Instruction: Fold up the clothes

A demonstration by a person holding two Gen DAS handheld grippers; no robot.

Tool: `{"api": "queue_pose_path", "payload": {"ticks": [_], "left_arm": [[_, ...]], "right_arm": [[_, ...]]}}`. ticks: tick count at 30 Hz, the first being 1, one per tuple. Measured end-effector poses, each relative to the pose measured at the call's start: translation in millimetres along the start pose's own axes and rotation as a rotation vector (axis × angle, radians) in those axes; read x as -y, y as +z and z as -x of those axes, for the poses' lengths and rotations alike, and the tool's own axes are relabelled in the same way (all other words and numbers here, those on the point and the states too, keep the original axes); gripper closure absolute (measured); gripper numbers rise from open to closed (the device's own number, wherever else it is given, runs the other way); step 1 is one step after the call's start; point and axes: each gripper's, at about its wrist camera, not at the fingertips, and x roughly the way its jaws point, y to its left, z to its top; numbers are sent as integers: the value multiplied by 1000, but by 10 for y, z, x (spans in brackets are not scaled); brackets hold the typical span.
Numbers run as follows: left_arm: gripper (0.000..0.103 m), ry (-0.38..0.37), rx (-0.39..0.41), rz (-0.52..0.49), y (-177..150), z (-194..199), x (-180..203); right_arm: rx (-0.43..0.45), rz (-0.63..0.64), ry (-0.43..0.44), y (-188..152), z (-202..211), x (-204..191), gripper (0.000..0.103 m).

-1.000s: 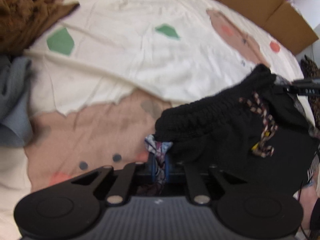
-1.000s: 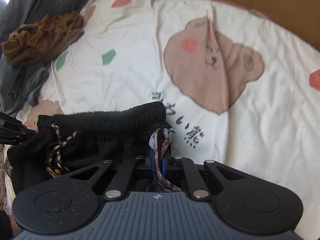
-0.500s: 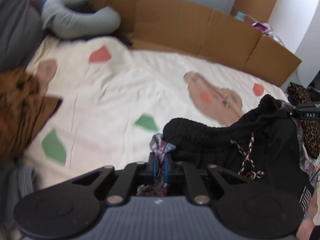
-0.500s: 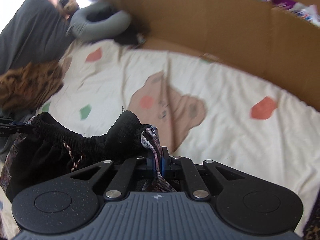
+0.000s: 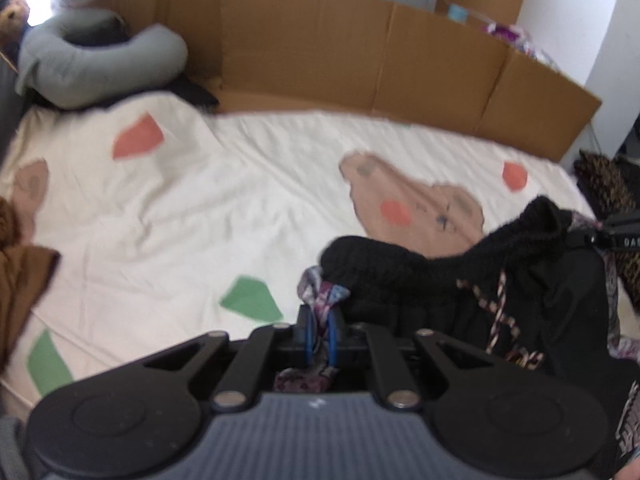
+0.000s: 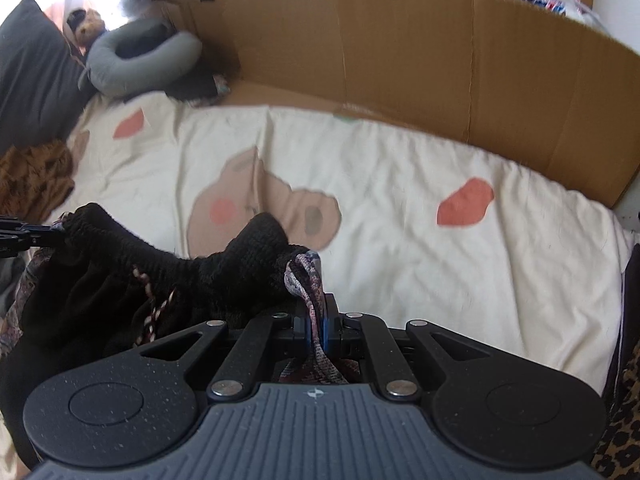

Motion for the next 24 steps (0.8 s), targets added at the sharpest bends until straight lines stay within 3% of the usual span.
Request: {"api": "queue_pose_path", "payload": {"ticks": [9,14,19,24], "left_arm": [[86,11,-45,57,-151,-272,-42],[78,3,-44,53,-117,-230,-63],[67,-3,-28,49,-63,-126,-77],[65,34,-13,52,2,-79,-131]], "right_arm": [[-64,-20,25,-211,-189,116,88],[-67,-31,35,-205,-126,180,68],[-27,-78,58,-116,11,313,66],[8,-118,42,18,43,462,66]]}}
